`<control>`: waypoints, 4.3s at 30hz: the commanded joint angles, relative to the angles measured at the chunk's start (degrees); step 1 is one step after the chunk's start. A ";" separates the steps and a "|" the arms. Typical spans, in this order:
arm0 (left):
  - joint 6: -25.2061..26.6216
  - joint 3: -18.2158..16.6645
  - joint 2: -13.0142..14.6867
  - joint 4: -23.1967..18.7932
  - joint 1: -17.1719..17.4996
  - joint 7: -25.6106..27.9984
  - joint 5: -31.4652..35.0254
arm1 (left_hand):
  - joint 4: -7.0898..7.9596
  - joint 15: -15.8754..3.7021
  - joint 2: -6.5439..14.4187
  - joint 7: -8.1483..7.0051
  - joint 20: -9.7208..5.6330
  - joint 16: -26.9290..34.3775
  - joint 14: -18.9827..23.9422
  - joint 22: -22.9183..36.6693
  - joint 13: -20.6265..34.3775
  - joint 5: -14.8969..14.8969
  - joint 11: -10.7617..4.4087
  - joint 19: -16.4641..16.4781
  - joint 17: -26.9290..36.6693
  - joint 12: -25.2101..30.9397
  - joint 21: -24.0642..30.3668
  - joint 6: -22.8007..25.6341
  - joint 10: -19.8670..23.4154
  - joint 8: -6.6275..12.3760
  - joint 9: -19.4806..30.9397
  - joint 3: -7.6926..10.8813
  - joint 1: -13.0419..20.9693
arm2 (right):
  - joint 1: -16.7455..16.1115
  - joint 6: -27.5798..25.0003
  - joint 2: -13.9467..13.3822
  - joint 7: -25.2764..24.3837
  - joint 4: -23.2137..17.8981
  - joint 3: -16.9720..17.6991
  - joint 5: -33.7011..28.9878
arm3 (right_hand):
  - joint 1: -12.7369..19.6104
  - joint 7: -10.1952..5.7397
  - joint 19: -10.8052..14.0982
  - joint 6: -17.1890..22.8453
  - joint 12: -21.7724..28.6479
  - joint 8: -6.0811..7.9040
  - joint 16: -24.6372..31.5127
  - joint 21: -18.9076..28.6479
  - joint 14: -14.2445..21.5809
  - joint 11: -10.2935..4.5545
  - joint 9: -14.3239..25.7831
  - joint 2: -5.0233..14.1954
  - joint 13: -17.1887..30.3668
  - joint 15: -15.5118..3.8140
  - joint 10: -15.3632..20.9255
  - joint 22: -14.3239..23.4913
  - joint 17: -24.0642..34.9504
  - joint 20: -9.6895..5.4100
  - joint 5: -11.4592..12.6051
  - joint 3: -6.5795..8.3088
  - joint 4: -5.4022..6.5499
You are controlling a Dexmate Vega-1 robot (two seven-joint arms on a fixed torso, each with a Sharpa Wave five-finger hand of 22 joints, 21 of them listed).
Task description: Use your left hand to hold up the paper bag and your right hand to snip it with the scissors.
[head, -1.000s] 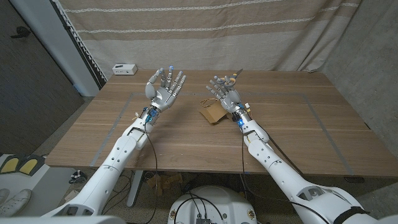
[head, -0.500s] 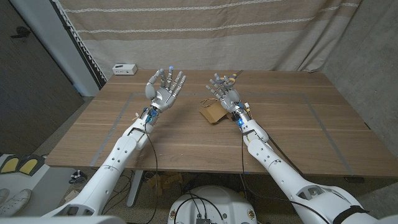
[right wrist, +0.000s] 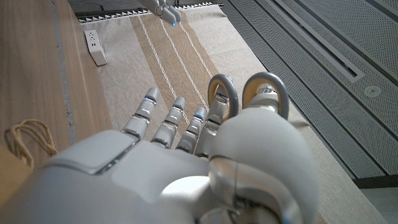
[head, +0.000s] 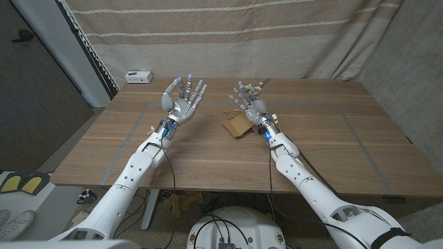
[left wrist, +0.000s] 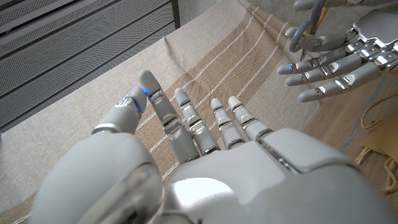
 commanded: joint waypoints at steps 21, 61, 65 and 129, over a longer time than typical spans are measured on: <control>-0.16 0.04 -0.03 0.25 -0.27 -0.31 0.23 | -0.02 -9.60 -0.08 0.04 -3.41 0.32 0.71 0.29 0.17 -0.22 0.17 0.47 0.09 0.31 -0.19 0.67 0.82 -0.35 0.07 0.56 -0.51 | 1.76 1.45 0.78 4.03 2.57 -0.04 0.39 | 5.73 -5.28 -5.08 -4.82 -2.99 -5.95 -2.22 -3.00 -9.05 -0.86 0.54 2.65 -1.15 -8.12 -5.82 0.17 -0.58 -0.73 1.18 2.45 -2.51; 0.33 -0.57 -0.01 1.35 0.00 -1.00 -0.18 | 0.04 -9.57 -0.15 0.21 -3.50 0.30 0.89 0.32 0.17 -0.29 0.17 0.49 0.12 0.11 -0.23 1.44 1.12 -0.68 0.07 0.82 -0.75 | 1.75 -2.66 -0.33 -1.81 -1.11 -1.53 -1.45 | 5.28 -0.49 -3.12 11.13 9.14 23.38 1.91 -6.14 0.28 0.02 31.96 -0.48 3.60 -7.43 19.51 0.17 0.67 0.04 -1.06 0.91 -0.20; 0.45 -0.41 -0.07 1.48 -0.21 -0.91 -0.08 | 0.04 -9.57 -0.16 0.17 -3.51 0.29 0.89 0.32 0.17 -0.30 0.17 0.49 0.12 0.09 -0.23 1.52 1.14 -0.70 0.07 0.84 -0.76 | 1.08 -3.19 -0.58 -3.45 -2.29 -1.41 -1.25 | 4.86 0.13 -1.34 12.64 15.40 27.54 4.52 -5.94 6.11 -0.76 33.31 -0.29 8.57 -9.41 29.69 0.24 1.63 -0.14 -1.28 0.86 0.06; 3.64 1.30 -0.05 7.74 -6.24 -3.45 1.42 | 0.07 -9.53 -0.18 0.65 -3.56 0.20 1.08 0.36 0.18 -0.43 0.16 0.73 0.16 -0.26 -0.22 3.00 1.70 -1.29 0.07 1.40 -1.08 | -6.98 -9.77 -5.67 -18.80 -18.14 -1.42 0.36 | 7.48 -0.95 31.72 6.70 74.05 59.97 63.31 38.19 34.05 1.01 59.06 -1.22 58.52 -10.00 35.71 28.96 42.83 -21.03 -1.81 2.25 0.16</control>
